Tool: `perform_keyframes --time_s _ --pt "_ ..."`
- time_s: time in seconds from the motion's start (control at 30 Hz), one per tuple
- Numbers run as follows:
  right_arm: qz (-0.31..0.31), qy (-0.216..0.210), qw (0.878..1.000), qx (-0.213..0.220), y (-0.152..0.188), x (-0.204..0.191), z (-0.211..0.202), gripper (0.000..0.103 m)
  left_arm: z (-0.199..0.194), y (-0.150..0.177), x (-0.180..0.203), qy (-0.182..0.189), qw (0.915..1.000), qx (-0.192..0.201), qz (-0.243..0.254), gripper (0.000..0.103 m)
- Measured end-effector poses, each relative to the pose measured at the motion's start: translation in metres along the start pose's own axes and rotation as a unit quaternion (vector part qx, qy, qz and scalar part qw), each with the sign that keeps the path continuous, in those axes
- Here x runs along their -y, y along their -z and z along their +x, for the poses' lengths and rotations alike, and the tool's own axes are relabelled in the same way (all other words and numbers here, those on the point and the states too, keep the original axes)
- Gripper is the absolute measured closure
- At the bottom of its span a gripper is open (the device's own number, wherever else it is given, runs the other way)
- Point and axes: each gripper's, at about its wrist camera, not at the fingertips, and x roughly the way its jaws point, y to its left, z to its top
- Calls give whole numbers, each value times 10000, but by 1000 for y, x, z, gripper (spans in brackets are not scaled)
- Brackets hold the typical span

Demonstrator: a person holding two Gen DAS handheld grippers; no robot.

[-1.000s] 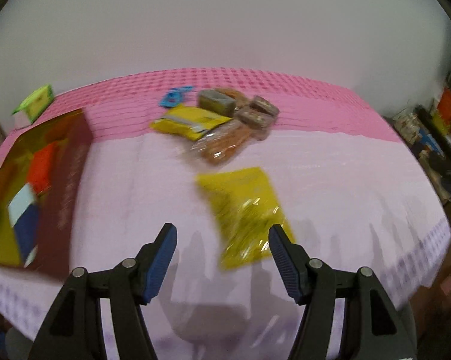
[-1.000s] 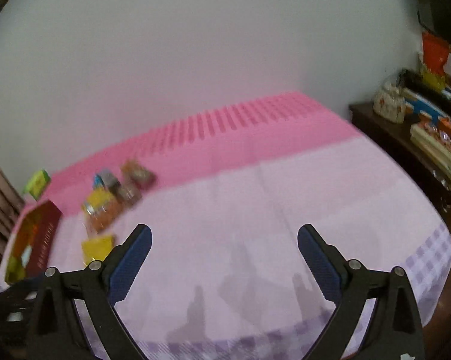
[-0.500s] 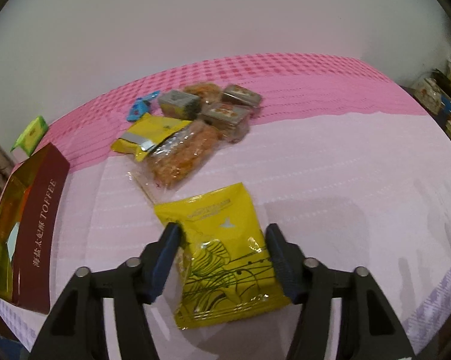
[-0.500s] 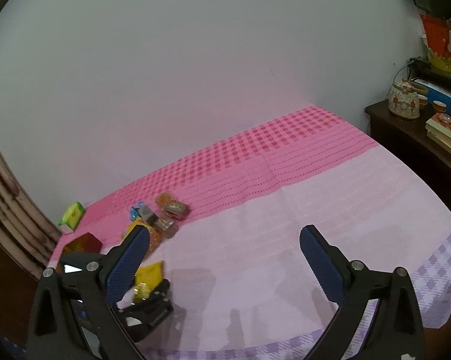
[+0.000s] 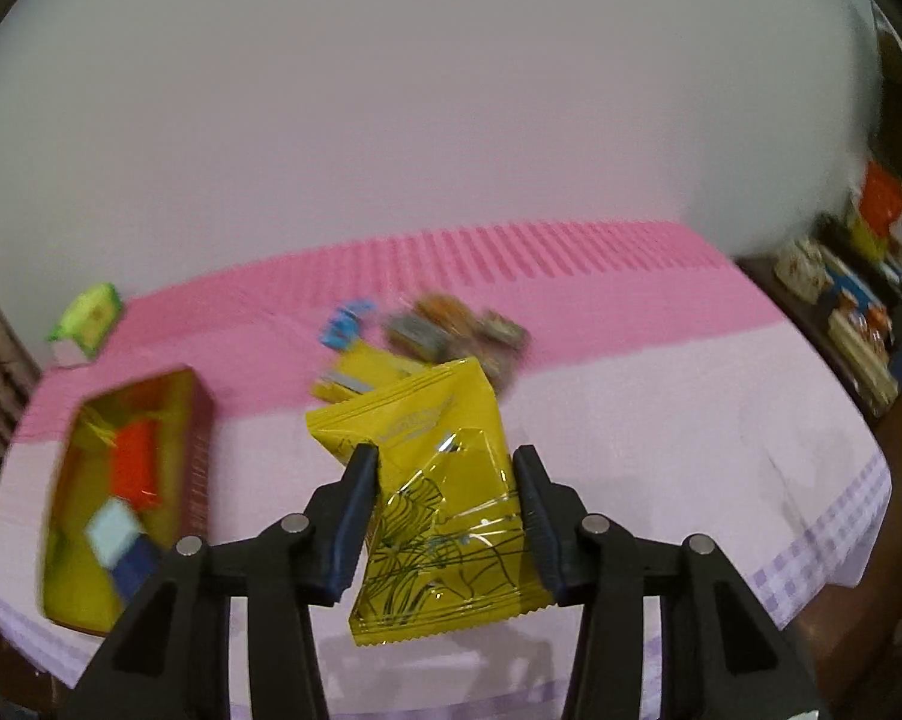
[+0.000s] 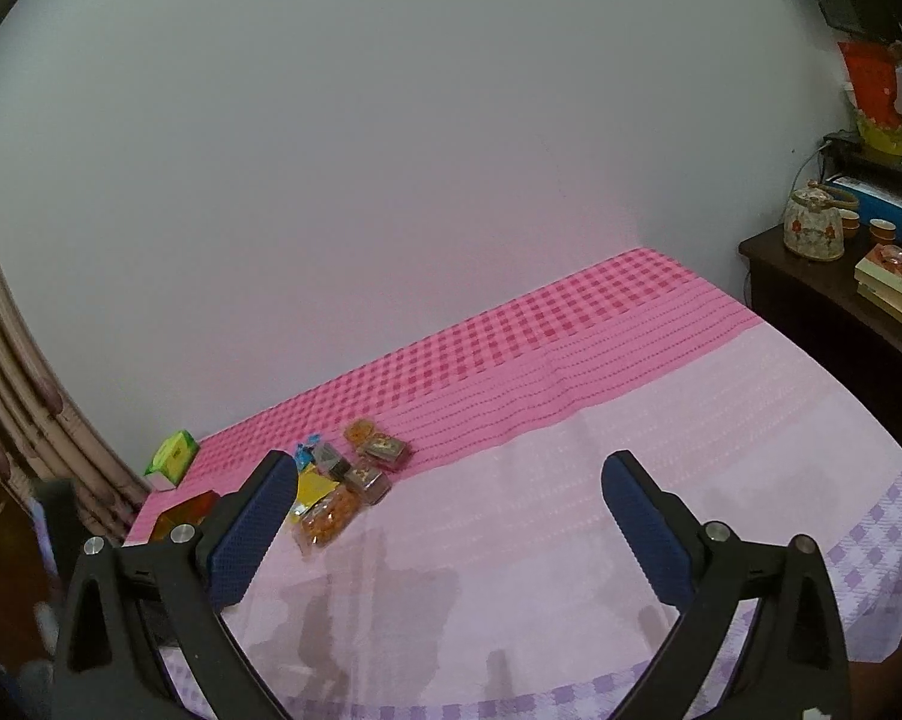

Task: Organize snacks
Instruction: 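Grasp the yellow foil packet with the left gripper, then carry the yellow packet into the tin tray and release it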

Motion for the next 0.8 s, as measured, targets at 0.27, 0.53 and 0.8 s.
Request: perform_keyframes --time_s 0.27,0.53,0.8 --pt "-46 -72 10000 -45 2 -5 -2 2 -62 -28 -99 -805 9950 385 -444 57" --pt "-71 -56 9998 -149 4 -8 0 2 -85 -31 -181 -1364 9873 302 -751 57" --pt "-78 -47 9997 -239 6 -8 6 2 -85 -11 -222 -1632 9818 113 -961 57"
